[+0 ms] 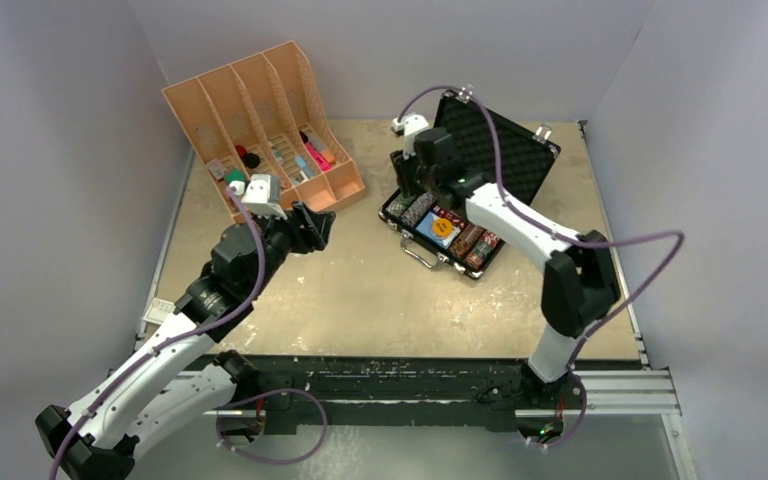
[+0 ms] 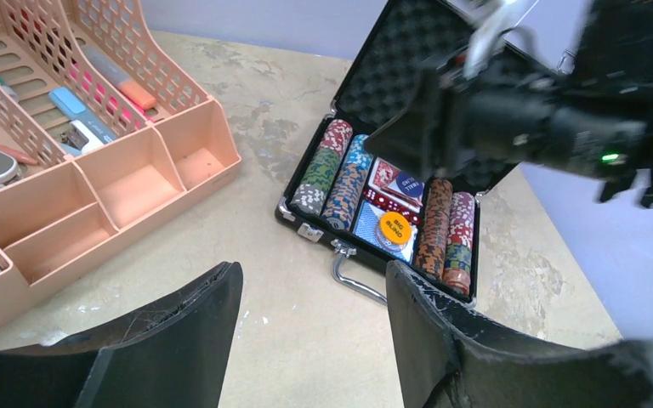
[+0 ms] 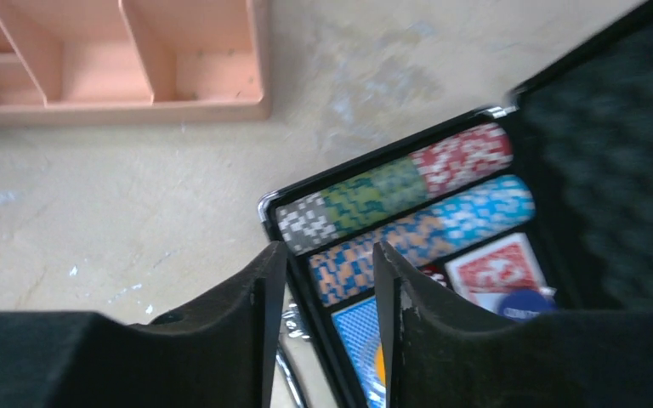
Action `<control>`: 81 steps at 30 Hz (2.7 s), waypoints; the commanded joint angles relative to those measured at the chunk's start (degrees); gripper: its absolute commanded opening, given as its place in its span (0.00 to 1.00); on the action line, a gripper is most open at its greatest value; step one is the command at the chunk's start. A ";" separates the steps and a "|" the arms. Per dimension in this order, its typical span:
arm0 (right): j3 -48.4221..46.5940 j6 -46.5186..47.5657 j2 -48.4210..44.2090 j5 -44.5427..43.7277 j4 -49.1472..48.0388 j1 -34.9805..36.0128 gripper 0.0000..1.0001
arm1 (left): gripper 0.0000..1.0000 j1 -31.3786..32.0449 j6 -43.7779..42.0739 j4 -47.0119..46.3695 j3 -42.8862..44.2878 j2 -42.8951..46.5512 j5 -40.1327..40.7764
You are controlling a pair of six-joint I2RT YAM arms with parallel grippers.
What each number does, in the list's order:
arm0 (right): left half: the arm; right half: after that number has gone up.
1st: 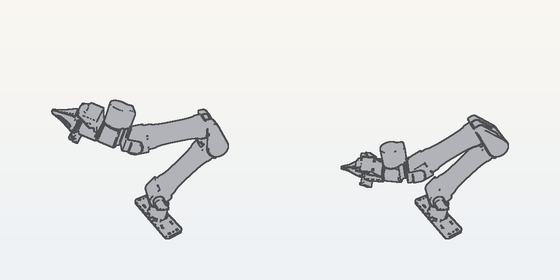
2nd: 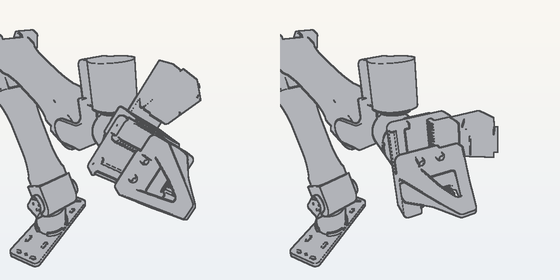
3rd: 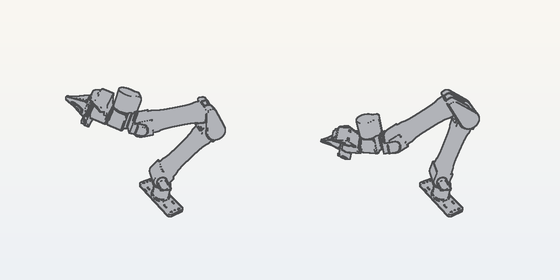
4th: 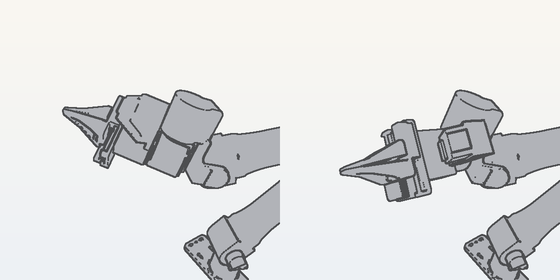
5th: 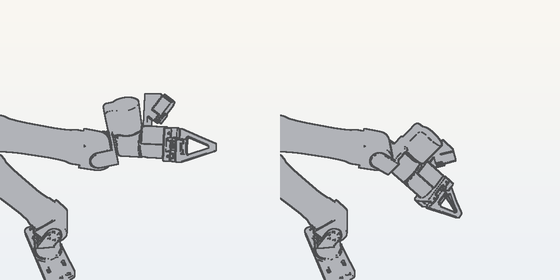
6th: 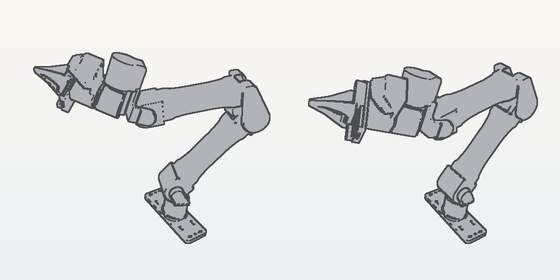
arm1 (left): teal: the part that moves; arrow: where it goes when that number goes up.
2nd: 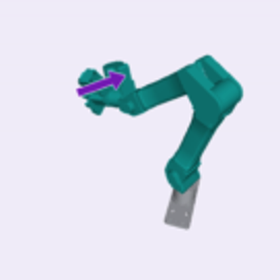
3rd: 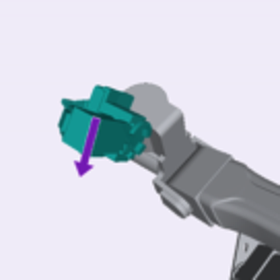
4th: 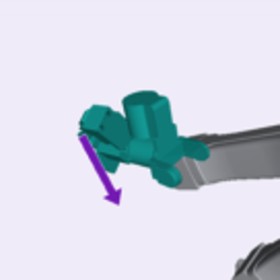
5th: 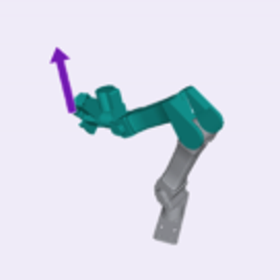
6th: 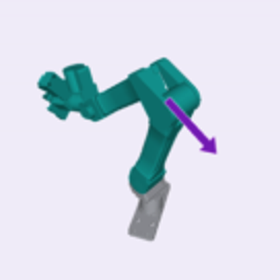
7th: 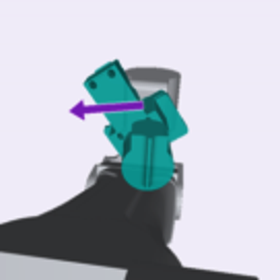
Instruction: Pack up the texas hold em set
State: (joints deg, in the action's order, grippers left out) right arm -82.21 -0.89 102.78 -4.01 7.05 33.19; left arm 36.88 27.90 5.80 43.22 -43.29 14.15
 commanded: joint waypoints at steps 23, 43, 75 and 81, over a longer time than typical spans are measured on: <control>-26.04 8.73 0.62 -18.58 12.65 -21.61 0.99 | 0.67 -0.05 1.72 1.90 3.39 -0.97 -0.29; -26.10 12.61 4.08 -5.55 22.78 -22.05 0.85 | 0.67 -0.02 1.62 1.15 3.26 -2.11 -0.66; 7.70 -10.55 -19.34 5.18 13.09 -9.11 0.63 | 0.68 -0.06 8.49 -2.56 3.10 -9.63 -3.13; 10.32 -12.57 -13.20 0.91 9.00 -9.11 0.56 | 0.67 -0.01 19.81 -6.90 5.55 -22.32 -4.29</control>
State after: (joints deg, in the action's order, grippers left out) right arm -73.52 -10.02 86.96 0.93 21.47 24.32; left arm 36.88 38.76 4.64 45.23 -58.98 11.44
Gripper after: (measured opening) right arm 0.571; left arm 0.683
